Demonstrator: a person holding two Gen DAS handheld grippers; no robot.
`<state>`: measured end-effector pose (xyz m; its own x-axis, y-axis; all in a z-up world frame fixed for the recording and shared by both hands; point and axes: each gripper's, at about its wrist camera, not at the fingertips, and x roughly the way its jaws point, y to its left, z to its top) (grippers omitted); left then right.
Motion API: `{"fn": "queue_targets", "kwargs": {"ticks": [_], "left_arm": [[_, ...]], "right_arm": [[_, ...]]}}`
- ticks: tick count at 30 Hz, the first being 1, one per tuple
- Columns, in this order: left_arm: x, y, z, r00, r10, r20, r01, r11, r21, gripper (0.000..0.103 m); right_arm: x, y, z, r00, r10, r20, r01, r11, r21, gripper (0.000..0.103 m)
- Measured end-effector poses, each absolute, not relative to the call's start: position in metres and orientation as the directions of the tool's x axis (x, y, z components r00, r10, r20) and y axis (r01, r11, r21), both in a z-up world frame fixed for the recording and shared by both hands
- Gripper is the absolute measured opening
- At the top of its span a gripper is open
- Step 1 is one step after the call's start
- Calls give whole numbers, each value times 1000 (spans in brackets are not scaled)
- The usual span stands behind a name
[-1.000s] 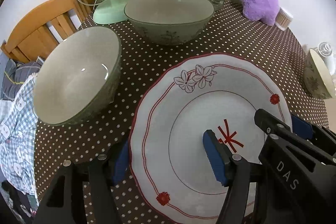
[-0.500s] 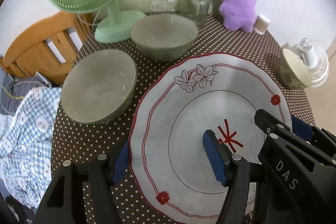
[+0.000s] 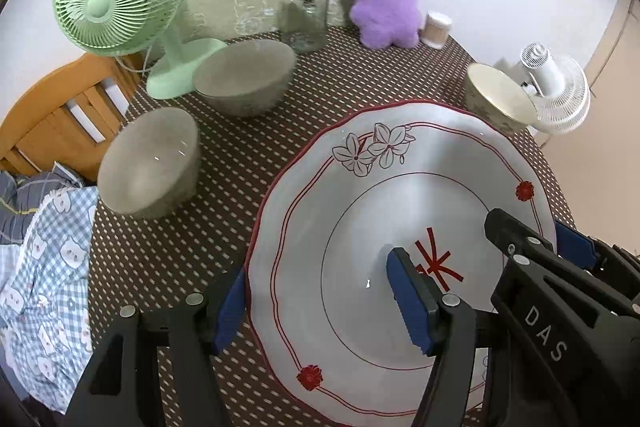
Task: Organize plates and bowls
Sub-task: 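Lower the red-rimmed plate onto the yellow-flower plate stack with the right gripper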
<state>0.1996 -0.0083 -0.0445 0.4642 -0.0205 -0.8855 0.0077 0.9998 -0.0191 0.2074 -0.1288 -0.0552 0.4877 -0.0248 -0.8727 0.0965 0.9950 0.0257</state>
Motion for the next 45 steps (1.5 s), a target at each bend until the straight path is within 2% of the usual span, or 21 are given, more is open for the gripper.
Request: {"fn": "queue_targets", "kwargs": {"ticks": [25, 45], "left_arm": [[189, -118, -94, 347, -61, -936, -8, 998, -68, 68], [195, -147, -107, 369, 6, -929, -6, 1000, 5, 72]], "right_arm": [[190, -247, -91, 371, -55, -927, 96, 995, -21, 49], [192, -267, -106, 344, -12, -939, 103, 994, 25, 49]]}}
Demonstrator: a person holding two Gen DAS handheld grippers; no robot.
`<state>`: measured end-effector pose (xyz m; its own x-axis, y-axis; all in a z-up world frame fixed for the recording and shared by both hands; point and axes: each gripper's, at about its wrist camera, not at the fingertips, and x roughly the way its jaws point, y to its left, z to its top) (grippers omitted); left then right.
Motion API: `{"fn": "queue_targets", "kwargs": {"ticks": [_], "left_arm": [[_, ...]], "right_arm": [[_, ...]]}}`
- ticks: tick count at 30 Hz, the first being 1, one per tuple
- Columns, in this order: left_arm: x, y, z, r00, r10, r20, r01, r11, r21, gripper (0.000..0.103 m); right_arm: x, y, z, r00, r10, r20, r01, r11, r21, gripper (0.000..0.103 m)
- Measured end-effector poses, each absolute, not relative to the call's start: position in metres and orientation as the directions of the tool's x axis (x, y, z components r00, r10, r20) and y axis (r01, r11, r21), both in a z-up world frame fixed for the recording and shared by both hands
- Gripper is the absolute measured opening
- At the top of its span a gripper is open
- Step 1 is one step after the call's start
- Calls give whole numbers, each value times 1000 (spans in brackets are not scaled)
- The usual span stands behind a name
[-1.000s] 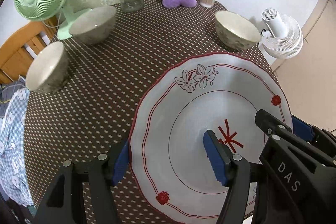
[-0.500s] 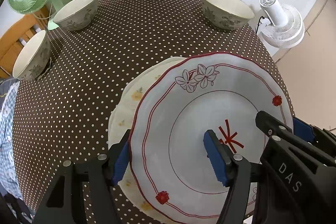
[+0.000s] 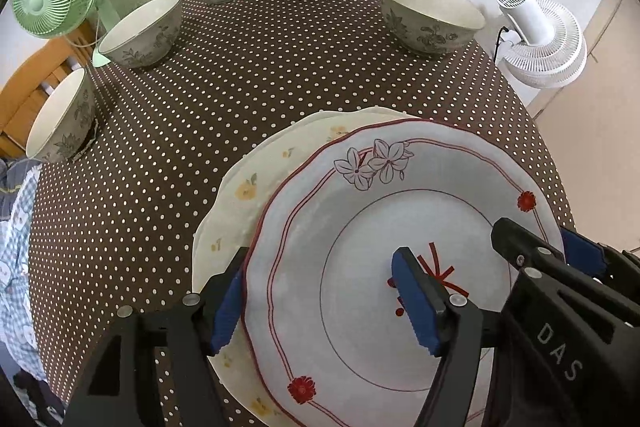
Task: Organize plates and bowls
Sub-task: 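Lower the red-rimmed plate onto the yellow-flower plate stack with the right gripper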
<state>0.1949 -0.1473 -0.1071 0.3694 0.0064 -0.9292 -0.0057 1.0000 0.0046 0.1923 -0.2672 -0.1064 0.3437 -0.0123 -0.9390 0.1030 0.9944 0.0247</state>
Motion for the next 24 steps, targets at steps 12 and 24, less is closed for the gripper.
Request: {"fn": "queue_targets", "kwargs": {"ticks": [12, 24], "left_arm": [[196, -147, -107, 371, 10, -928, -3, 1000, 10, 73], [201, -153, -108, 332, 27, -943, -10, 1000, 25, 79]], "right_arm": [[187, -282, -99, 362, 6, -932, 93, 995, 43, 29], [189, -283, -100, 346, 29, -938, 64, 996, 54, 27]]}}
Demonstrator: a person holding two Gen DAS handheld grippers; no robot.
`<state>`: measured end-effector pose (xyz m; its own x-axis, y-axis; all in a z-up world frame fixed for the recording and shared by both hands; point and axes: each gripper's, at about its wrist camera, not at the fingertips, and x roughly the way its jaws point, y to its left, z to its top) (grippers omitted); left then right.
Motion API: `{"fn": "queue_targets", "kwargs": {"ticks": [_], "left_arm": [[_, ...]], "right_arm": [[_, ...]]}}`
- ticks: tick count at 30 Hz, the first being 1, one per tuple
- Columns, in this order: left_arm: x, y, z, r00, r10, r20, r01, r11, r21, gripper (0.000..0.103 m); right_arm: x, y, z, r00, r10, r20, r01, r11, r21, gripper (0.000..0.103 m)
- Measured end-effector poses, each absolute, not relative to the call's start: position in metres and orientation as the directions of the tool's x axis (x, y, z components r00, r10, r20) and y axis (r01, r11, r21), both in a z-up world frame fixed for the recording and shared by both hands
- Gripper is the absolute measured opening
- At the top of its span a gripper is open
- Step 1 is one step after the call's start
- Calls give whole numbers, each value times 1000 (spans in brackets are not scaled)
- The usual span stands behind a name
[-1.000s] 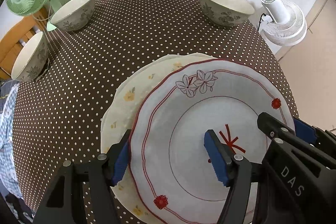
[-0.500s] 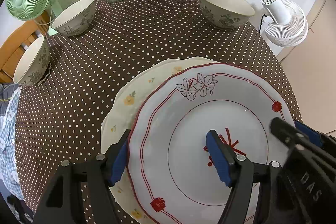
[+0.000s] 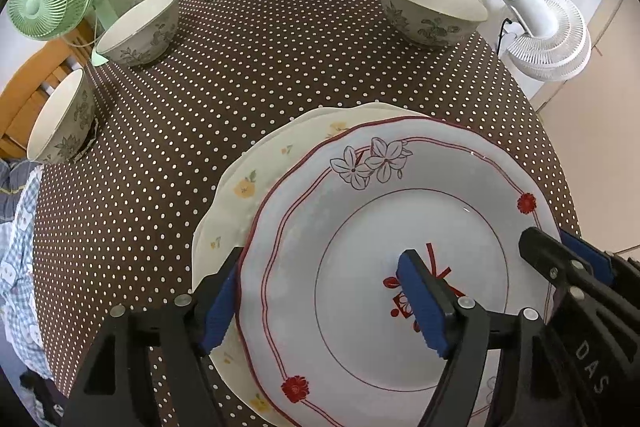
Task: Organize plates and bowls
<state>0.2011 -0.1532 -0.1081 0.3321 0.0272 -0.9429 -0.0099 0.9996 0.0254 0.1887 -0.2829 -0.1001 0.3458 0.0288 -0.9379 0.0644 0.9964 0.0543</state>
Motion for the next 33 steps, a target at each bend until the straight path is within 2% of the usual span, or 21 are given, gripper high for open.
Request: {"fn": "queue_targets", "kwargs": {"ticks": [3, 6, 9, 22, 31, 33], "left_arm": [[203, -156, -108, 325, 44, -945, -13, 999, 42, 81], [204, -163, -107, 335, 123, -934, -1, 992, 130, 84], [207, -158, -109, 304, 85, -949, -31, 996, 80, 84], [201, -130, -96, 314, 88, -945, -87, 994, 63, 84], [194, -118, -93, 326, 45, -944, -84, 996, 19, 84], [192, -113, -91, 328, 35, -944, -82, 997, 8, 84]], "right_arm": [[188, -283, -99, 342, 31, -939, 53, 997, 52, 26], [187, -281, -95, 348, 46, -937, 29, 998, 60, 21], [187, -281, -98, 345, 49, -937, 28, 998, 63, 21], [199, -264, -101, 339, 72, -938, -14, 997, 72, 22], [201, -251, -108, 332, 11, -943, 3, 1000, 12, 30], [201, -250, -108, 322, 5, -947, 6, 1000, 8, 36]]}}
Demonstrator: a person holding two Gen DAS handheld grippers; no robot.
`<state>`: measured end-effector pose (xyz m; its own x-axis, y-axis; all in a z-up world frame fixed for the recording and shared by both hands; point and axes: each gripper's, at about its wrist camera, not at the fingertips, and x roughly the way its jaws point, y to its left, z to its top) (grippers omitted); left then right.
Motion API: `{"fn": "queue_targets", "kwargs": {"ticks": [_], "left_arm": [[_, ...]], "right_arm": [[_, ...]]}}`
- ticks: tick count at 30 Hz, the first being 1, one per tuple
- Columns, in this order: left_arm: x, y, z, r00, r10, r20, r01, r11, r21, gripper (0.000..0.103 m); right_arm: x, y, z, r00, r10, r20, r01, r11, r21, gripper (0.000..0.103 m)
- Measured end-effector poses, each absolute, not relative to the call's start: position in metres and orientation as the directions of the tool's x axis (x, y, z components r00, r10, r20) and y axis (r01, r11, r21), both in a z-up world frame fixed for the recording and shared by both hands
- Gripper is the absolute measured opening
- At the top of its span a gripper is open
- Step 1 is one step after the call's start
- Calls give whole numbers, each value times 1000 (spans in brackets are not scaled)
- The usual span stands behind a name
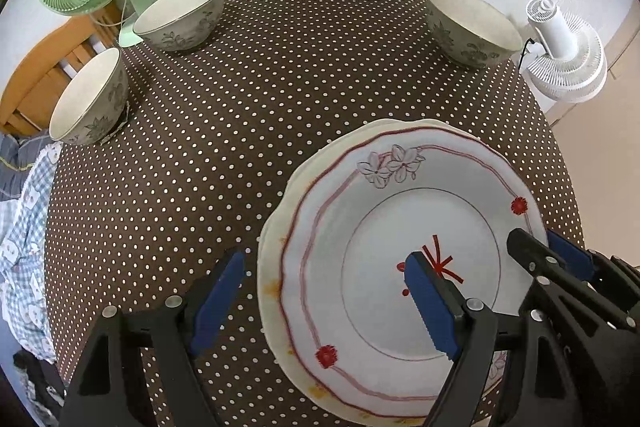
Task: Organize plates and bowls
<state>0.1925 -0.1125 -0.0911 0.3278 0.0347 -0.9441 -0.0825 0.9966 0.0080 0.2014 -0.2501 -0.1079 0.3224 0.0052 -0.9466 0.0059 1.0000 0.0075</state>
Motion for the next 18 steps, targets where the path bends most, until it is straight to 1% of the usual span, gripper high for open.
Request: {"fn": "queue_targets", "kwargs": {"ticks": [1, 2, 3, 4, 5, 6, 8, 18], "left_arm": [[192, -109, -90, 329, 29, -944, -82, 997, 1, 84], [191, -105, -89, 332, 19, -943, -82, 997, -9, 84], [190, -102, -87, 335, 15, -942, -83, 996, -13, 84], [191, -97, -86, 338, 12, -941, -83, 996, -17, 84], [190, -93, -84, 343, 7, -939, -84, 996, -23, 85], [189, -88, -81, 349, 0, -937, -83, 996, -31, 85], [187, -80, -76, 360, -1, -933, -78, 996, -31, 85], [181, -18, -43, 432, 9, -902, -99, 994, -38, 86]], "right_arm": [[202, -250, -109, 316, 7, -949, 9, 1000, 10, 38], [202, -250, -109, 311, 16, -950, 15, 1000, 22, 42], [201, -250, -108, 306, 23, -952, 24, 999, 32, 48], [201, -249, -107, 305, 21, -952, 31, 999, 32, 52], [200, -247, -105, 312, 17, -950, 37, 999, 30, 59], [199, -246, -103, 320, 15, -947, 39, 999, 29, 63], [196, -238, -96, 337, 7, -941, 38, 999, 21, 65], [194, -188, -58, 412, 54, -910, -1, 998, 58, 65]]}}
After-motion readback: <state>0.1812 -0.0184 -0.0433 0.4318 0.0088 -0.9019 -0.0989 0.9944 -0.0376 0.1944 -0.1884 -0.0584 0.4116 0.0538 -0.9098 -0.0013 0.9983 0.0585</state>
